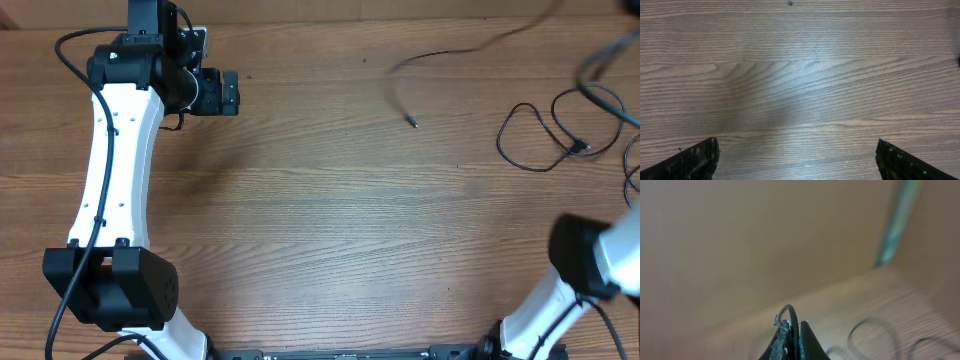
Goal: Untangle cables
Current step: 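Carry the second cable to the right edge with the right gripper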
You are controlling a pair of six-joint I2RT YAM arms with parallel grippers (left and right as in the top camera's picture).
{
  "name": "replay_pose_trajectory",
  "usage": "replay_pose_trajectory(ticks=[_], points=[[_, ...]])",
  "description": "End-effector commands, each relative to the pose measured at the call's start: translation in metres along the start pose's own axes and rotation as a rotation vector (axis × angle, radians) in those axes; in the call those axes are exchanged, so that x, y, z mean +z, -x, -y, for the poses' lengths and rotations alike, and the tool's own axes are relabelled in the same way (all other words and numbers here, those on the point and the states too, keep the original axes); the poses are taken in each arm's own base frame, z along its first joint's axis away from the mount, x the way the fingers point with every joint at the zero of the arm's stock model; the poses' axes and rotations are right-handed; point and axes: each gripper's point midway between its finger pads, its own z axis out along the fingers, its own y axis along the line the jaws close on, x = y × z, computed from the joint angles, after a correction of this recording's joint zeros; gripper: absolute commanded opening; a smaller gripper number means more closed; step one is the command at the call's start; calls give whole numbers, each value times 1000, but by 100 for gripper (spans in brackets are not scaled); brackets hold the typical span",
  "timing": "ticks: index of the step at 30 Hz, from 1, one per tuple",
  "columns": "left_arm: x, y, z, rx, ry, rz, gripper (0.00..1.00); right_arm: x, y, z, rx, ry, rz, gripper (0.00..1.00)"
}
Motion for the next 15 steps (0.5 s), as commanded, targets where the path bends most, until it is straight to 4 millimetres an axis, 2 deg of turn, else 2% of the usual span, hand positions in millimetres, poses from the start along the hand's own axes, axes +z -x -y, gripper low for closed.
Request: replay_pose_trajectory(ticks=[1, 4, 8, 12, 15], points=[[-4, 6, -2, -22, 5, 17, 100, -50, 34, 26, 76, -79, 158, 4], [-4, 6, -2, -22, 4, 17, 100, -82, 52, 35, 84, -99, 252, 4], [-4, 6, -2, -22, 5, 17, 99, -120, 69, 35, 83, -99, 355, 4], [-4, 6, -2, -22, 4, 17, 99, -142, 78, 35, 85, -112, 418, 4], [-4, 6, -2, -22, 4, 17, 100, -147, 79, 42, 91, -157, 429, 4]])
